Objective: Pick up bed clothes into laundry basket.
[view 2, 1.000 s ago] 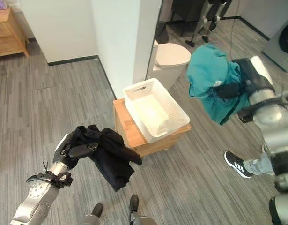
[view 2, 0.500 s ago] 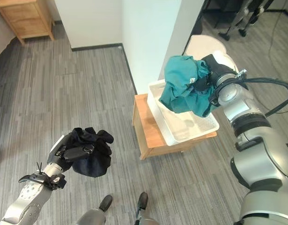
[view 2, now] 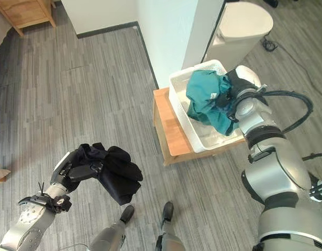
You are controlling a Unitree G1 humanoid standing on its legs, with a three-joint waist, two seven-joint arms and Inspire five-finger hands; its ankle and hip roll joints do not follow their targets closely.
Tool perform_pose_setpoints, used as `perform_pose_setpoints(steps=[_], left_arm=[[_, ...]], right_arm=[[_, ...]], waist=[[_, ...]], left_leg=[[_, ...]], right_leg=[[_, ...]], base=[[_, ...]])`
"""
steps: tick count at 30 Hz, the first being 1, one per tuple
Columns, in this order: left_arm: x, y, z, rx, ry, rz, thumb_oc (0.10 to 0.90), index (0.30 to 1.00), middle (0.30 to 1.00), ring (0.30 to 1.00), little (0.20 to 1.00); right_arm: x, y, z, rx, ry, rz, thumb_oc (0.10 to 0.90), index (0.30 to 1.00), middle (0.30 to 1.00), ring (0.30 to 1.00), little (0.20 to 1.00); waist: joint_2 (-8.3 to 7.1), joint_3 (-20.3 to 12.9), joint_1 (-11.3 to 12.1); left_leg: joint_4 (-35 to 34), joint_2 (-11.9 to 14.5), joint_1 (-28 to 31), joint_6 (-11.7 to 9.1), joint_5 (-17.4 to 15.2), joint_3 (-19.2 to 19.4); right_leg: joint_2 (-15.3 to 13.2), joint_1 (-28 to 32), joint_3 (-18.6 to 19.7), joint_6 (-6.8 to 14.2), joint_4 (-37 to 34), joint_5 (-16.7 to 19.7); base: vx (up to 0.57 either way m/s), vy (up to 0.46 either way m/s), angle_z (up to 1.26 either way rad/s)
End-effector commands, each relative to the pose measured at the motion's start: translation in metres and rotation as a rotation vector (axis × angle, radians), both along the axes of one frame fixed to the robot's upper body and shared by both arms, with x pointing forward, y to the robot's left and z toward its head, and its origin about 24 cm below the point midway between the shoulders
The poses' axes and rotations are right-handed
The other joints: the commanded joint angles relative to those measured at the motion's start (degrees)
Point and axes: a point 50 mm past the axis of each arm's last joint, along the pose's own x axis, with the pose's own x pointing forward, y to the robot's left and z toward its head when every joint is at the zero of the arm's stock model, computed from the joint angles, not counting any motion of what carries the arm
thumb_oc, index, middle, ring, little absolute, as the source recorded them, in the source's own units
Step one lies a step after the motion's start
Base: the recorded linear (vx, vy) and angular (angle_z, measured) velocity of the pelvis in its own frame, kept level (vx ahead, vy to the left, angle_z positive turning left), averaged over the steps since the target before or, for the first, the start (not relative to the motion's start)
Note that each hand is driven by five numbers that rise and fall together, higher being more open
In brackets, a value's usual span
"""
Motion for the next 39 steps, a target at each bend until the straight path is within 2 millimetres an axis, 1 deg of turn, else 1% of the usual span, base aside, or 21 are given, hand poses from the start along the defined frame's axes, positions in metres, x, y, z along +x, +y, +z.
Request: perform_pose_setpoints(steps=[1, 2, 5, 7, 9, 11, 12, 14, 17, 18, 21, 22, 24, 25, 29, 30, 31, 32, 35, 36, 39], left_arm=[[0.003, -0.013, 0.073, -0.028, -0.374, -0.102, 0.4, 0.3, 0.3, 0.3, 0.3], [0.005, -0.012, 0.073, -0.036, -0.376, -0.093, 0.4, 0.3, 0.3, 0.3, 0.3], [0.007, -0.009, 0.074, -0.009, -0.381, -0.081, 0.4, 0.3, 0.3, 0.3, 0.3], [0.007, -0.005, 0.073, 0.011, -0.381, -0.068, 0.4, 0.3, 0.3, 0.3, 0.3], [0.006, 0.007, 0.072, 0.047, -0.368, -0.033, 0.4, 0.3, 0.3, 0.3, 0.3], [0.005, 0.02, 0.078, 0.103, -0.375, 0.002, 0.4, 0.3, 0.3, 0.3, 0.3], [0.005, 0.02, 0.078, 0.103, -0.375, 0.002, 0.4, 0.3, 0.3, 0.3, 0.3], [0.004, 0.032, 0.085, 0.138, -0.392, 0.027, 0.4, 0.3, 0.3, 0.3, 0.3], [0.005, 0.039, 0.096, 0.161, -0.427, 0.041, 0.4, 0.3, 0.3, 0.3, 0.3], [0.008, 0.039, 0.103, 0.163, -0.453, 0.035, 0.4, 0.3, 0.3, 0.3, 0.3], [0.016, 0.044, 0.125, 0.18, -0.536, 0.045, 0.4, 0.3, 0.3, 0.3, 0.3], [0.02, 0.047, 0.137, 0.197, -0.581, 0.054, 0.4, 0.3, 0.3, 0.3, 0.3], [0.027, 0.054, 0.174, 0.238, -0.726, 0.1, 0.4, 0.3, 0.3, 0.3, 0.3], [0.032, 0.06, 0.187, 0.274, -0.766, 0.131, 0.4, 0.3, 0.3, 0.3, 0.3], [0.052, 0.078, 0.224, 0.331, -0.834, 0.239, 0.4, 0.3, 0.3, 0.3, 0.3], [0.057, 0.078, 0.232, 0.355, -0.846, 0.246, 0.4, 0.3, 0.3, 0.3, 0.3], [0.057, 0.078, 0.233, 0.355, -0.846, 0.242, 0.4, 0.3, 0.3, 0.3, 0.3], [0.061, 0.08, 0.251, 0.377, -0.883, 0.265, 0.4, 0.3, 0.3, 0.3, 0.3], [0.063, 0.078, 0.277, 0.416, -0.942, 0.282, 0.4, 0.3, 0.3, 0.3, 0.3], [0.065, 0.075, 0.286, 0.42, -0.96, 0.271, 0.4, 0.3, 0.3, 0.3, 0.3], [0.069, 0.074, 0.306, 0.442, -0.988, 0.281, 0.4, 0.3, 0.3, 0.3, 0.3]], right_arm=[[0.004, 0.02, 0.086, 0.032, -0.25, 0.067, 0.8, 0.9, 0.9, 0.9, 0.9], [0.003, 0.019, 0.09, 0.119, -0.284, 0.078, 0.8, 0.9, 0.9, 0.9, 0.9], [0.0, 0.02, 0.105, 0.118, -0.31, 0.094, 0.8, 0.9, 0.9, 0.9, 0.9], [-0.001, 0.028, 0.117, 0.082, -0.329, 0.13, 0.8, 0.9, 0.9, 0.9, 0.9], [-0.005, 0.042, 0.134, 0.024, -0.364, 0.212, 0.8, 0.9, 0.9, 0.9, 0.9], [-0.01, 0.057, 0.143, -0.047, -0.386, 0.299, 0.8, 0.9, 0.9, 0.9, 0.9], [-0.011, 0.057, 0.143, -0.046, -0.386, 0.298, 0.8, 0.9, 0.9, 0.9, 0.9], [-0.021, 0.069, 0.151, -0.128, -0.404, 0.384, 0.8, 0.9, 0.9, 0.9, 0.9], [-0.038, 0.071, 0.154, -0.159, -0.439, 0.466, 0.8, 0.9, 0.9, 0.9, 0.9], [-0.047, 0.073, 0.156, -0.149, -0.465, 0.513, 0.8, 0.9, 0.9, 0.9, 0.9], [-0.062, 0.075, 0.146, -0.032, -0.498, 0.619, 0.8, 0.9, 0.9, 0.9, 0.9], [-0.066, 0.077, 0.136, 0.025, -0.5, 0.66, 0.8, 0.9, 0.9, 0.9, 0.9], [-0.079, 0.085, 0.111, 0.145, -0.488, 0.766, 0.8, 0.9, 0.9, 0.9, 0.9], [-0.083, 0.087, 0.098, 0.194, -0.481, 0.791, 0.8, 0.9, 0.9, 0.9, 0.9], [-0.094, 0.094, 0.047, 0.485, -0.407, 0.858, 0.8, 0.9, 0.9, 0.9, 0.9], [-0.096, 0.094, 0.035, 0.554, -0.391, 0.859, 0.8, 0.9, 0.9, 0.9, 0.9], [-0.097, 0.093, 0.035, 0.555, -0.393, 0.856, 0.8, 0.9, 0.9, 0.9, 0.9], [-0.097, 0.094, 0.003, 0.762, -0.342, 0.831, 0.8, 0.9, 0.9, 0.9, 0.9], [-0.101, 0.103, -0.059, 1.105, -0.226, 0.749, 0.8, 0.9, 0.9, 0.9, 0.9], [-0.106, 0.105, -0.075, 1.163, -0.196, 0.72, 0.8, 0.9, 0.9, 0.9, 0.9], [-0.111, 0.106, -0.092, 1.18, -0.178, 0.671, 0.8, 0.9, 0.9, 0.9, 0.9]], waist=[[0.1, -1.42, -0.9], [0.1, -1.39, -0.99], [-0.12, -1.55, -1.24], [-0.28, -1.65, -1.64], [-0.39, -1.87, -2.21], [-0.36, -2.12, -2.81], [-0.39, -2.03, -2.78], [-0.29, -2.48, -3.53], [-0.04, -3.54, -4.39], [0.22, -4.04, -4.84], [1.19, -5.3, -5.63], [1.29, -5.6, -5.76], [2.19, -6.3, -6.44], [2.57, -6.65, -6.79], [3.92, -7.84, -8.03], [3.87, -8.08, -8.06], [3.78, -8.08, -7.91], [4.35, -8.61, -8.41], [5.01, -9.13, -8.93], [4.85, -9.33, -8.86], [5.59, -9.85, -9.44]], left_leg=[[-8.62, -4.65, -4.44, 2.61, 10.54, -0.87], [-8.62, -4.58, -4.45, 2.66, 10.51, -0.71], [-8.62, -4.57, -4.17, 2.68, 10.35, -0.42], [-8.62, -4.54, -3.65, 2.66, 10.14, -0.22], [-8.62, -4.36, -3.08, 2.65, 9.96, 0.17], [-8.62, -4.18, -2.1, 2.64, 9.7, 0.77], [-8.62, -4.17, -1.99, 2.65, 9.67, 0.81], [-8.62, -4.05, -0.88, 2.6, 9.36, 1.2], [-8.62, -3.91, 0.56, 2.53, 8.99, 1.58], [-8.62, -3.94, 1.05, 2.49, 8.89, 1.71], [-8.62, -3.92, 2.23, 2.35, 8.53, 2.0], [-8.62, -3.98, 2.64, 2.3, 8.46, 1.92], [-8.62, -3.97, 3.54, 2.12, 8.33, 1.99], [-8.62, -3.9, 3.96, 2.04, 8.22, 2.11], [-8.62, -3.84, 5.09, 1.93, 8.01, 2.53], [-8.62, -3.87, 5.36, 1.96, 7.99, 2.48], [-8.62, -3.88, 5.38, 1.96, 7.99, 2.47], [-8.62, -3.91, 5.88, 2.02, 7.93, 2.49], [-8.62, -3.93, 6.37, 2.07, 7.88, 2.5], [-8.62, -4.03, 6.72, 2.1, 7.76, 2.29], [-8.62, -4.1, 7.26, 2.11, 7.59, 2.12]], right_leg=[[4.01, 1.85, 3.64, 3.57, 4.11, -8.58], [4.16, 1.82, 4.0, 3.55, 4.04, -8.58], [4.3, 2.13, 4.55, 3.58, 3.76, -8.71], [4.42, 2.49, 5.1, 3.62, 3.75, -8.79], [4.51, 2.93, 5.62, 3.69, 3.6, -8.88], [4.52, 3.78, 6.2, 3.77, 3.45, -8.89], [4.52, 3.9, 6.24, 3.77, 3.42, -8.89], [4.49, 4.94, 6.51, 3.84, 3.15, -9.1], [4.09, 6.76, 6.57, 3.95, 2.62, -9.53], [3.93, 7.37, 6.63, 4.06, 2.43, -9.73], [3.38, 8.92, 6.18, 4.14, 2.13, -10.33], [3.26, 9.56, 5.96, 4.18, 2.0, -10.51], [3.1, 10.66, 5.59, 4.22, 1.85, -10.94], [2.99, 11.25, 5.42, 4.25, 1.74, -11.12], [2.82, 12.67, 5.13, 4.35, 1.54, -11.52], [2.78, 13.06, 5.06, 4.38, 1.44, -11.53], [2.77, 13.09, 5.05, 4.38, 1.42, -11.53], [2.69, 13.73, 5.01, 4.49, 1.27, -11.56], [2.66, 14.67, 5.05, 4.54, 1.14, -11.75], [2.68, 15.1, 4.95, 4.56, 1.04, -11.89], [2.6, 15.71, 4.89, 4.77, 0.91, -12.02]], base=[[0.0, 0.001, -0.09], [0.01, -0.003, -0.05], [0.0, 0.0, 0.0], [0.02, 0.019, -0.05], [0.02, 0.017, -0.12], [0.03, 0.019, -0.23], [0.02, 0.013, -0.3], [0.04, 0.009, -0.25], [0.05, -0.008, -0.15], [0.05, -0.005, -0.15], [0.04, -0.007, -0.03], [0.04, -0.008, 0.0], [0.04, -0.002, 0.01], [0.03, -0.003, 0.03], [0.01, -0.01, 0.07], [0.0, -0.006, 0.1], [0.01, -0.011, 0.05], [0.01, -0.012, 0.06], [0.01, -0.029, 0.04], [0.0, 0.0, 0.0], [0.02, -0.014, 0.02]])
